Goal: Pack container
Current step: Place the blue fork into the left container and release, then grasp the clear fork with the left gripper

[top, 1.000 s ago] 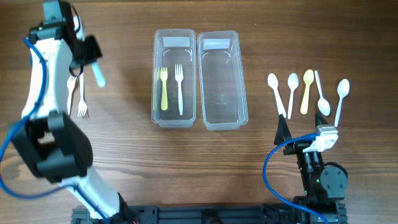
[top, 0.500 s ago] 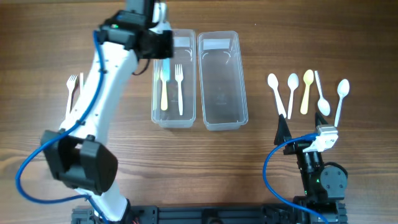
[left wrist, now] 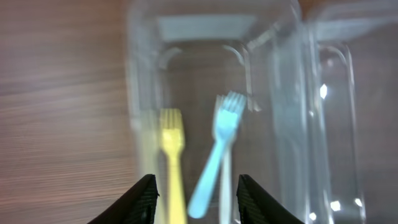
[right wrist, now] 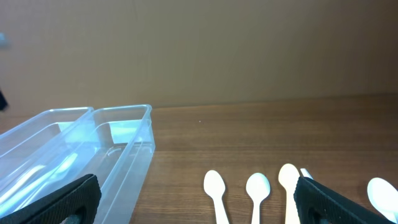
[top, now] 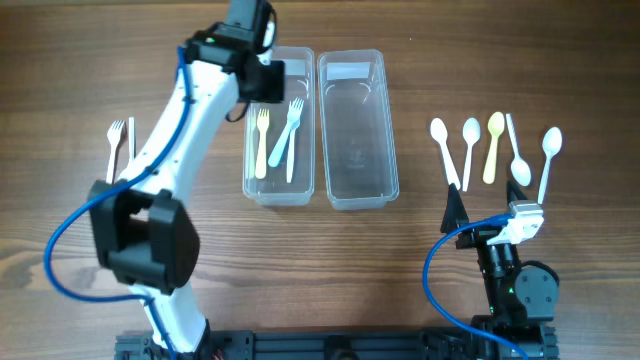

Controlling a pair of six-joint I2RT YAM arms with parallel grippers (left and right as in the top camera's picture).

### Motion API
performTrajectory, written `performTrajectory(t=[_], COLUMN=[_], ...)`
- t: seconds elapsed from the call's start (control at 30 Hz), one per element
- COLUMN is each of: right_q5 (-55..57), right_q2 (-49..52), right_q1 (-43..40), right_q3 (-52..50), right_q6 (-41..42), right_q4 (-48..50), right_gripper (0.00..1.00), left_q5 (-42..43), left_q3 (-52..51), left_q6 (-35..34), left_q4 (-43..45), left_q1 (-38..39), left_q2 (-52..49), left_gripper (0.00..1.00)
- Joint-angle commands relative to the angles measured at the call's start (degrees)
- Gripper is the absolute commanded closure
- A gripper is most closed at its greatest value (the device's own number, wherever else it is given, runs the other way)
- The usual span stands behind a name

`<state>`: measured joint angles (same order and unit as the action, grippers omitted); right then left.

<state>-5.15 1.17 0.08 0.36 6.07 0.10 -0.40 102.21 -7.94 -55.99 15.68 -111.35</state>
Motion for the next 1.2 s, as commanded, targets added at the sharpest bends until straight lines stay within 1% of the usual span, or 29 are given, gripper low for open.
performTrajectory(t=[0.0, 0.03, 0.07, 0.23, 0.3, 0.33, 0.37, 0.43, 0.5, 0.57, 0.67, 0.8, 0.87, 0.93, 1.0, 1.17], right_q5=[-0.7, -0.7, -0.7, -0.7, -0.7, -0.7, -0.7, -0.7, -0.7, -0.7, -0.7, -0.7, -0.7, -0.7, -0.7, -0.7], right_q2=[-0.5, -0.5, -0.5, -0.5, -0.5, -0.5, -0.5, -0.5, -0.5, -0.5, -0.5, -0.5, -0.5, -0.5, -0.5, -0.5], right_q1=[0.1, 0.1, 0.1, 0.1, 0.1, 0.1, 0.1, 0.1, 0.1, 0.1, 0.1, 0.1, 0.1, 0.1, 0.1, 0.1], right_q3=[-0.1, -0.1, -0.1, -0.1, -0.1, -0.1, -0.1, -0.1, -0.1, -0.1, -0.1, -0.1, -0.1, -0.1, -0.1, -0.1], right_q6=[0.8, 0.8, 0.7, 0.8, 0.8, 0.8, 0.8, 0.8, 0.8, 0.8, 0.8, 0.8, 0.7, 0.8, 0.8, 0.8], right_q4=[0.3, 0.3, 0.3, 0.3, 0.3, 0.3, 0.3, 0.3, 0.3, 0.3, 0.3, 0.3, 0.3, 0.3, 0.3, 0.3], right_gripper=[0.0, 0.0, 0.0, 0.0, 0.0, 0.0, 0.0, 0.0, 0.0, 0.0, 0.0, 0.0, 0.0, 0.0, 0.0, 0.0], left_q5=[-7.8, -8.7, -9.8, -10.6, -10.6, -10.6, -10.6, -10.6, -8.7, -6.4, -5.8, -5.6, -5.6, -5.6, -5.0, -4.8], left_q3=[0.9, 0.9, 0.9, 0.9, 0.9, 0.9, 0.9, 0.9, 0.9, 0.9, 0.9, 0.9, 0.9, 0.9, 0.9, 0.9], left_q6=[-0.2, -0.2, -0.2, -0.1, 0.0, 0.0, 0.1, 0.1, 1.9, 2.7, 3.4, 7.8, 8.0, 8.0, 9.5, 9.7], left_q4=[-0.8, -1.4, -2.9, -11.3, -13.3, -14.0, -14.2, -14.2, -13.8, -13.5, -13.5, -13.0, -12.6, -11.9, -11.5, -10.7], left_q1=[-4.1, -5.1, -6.7, -14.9, -18.1, -20.1, -22.1, -25.0, -27.9, -29.9, -31.6, -32.1, -32.1, -32.1, -32.1, -32.2], left_q2=[8.6, 9.6, 10.8, 11.2, 10.7, 10.4, 10.1, 9.6, 8.8, 7.6, 5.1, 0.4, -2.0, -4.9, -7.1, -12.2], left_gripper=[0.45, 0.38, 0.34, 0.4, 0.46, 0.53, 0.55, 0.54, 0.53, 0.48, 0.47, 0.48, 0.49, 0.51, 0.55, 0.55])
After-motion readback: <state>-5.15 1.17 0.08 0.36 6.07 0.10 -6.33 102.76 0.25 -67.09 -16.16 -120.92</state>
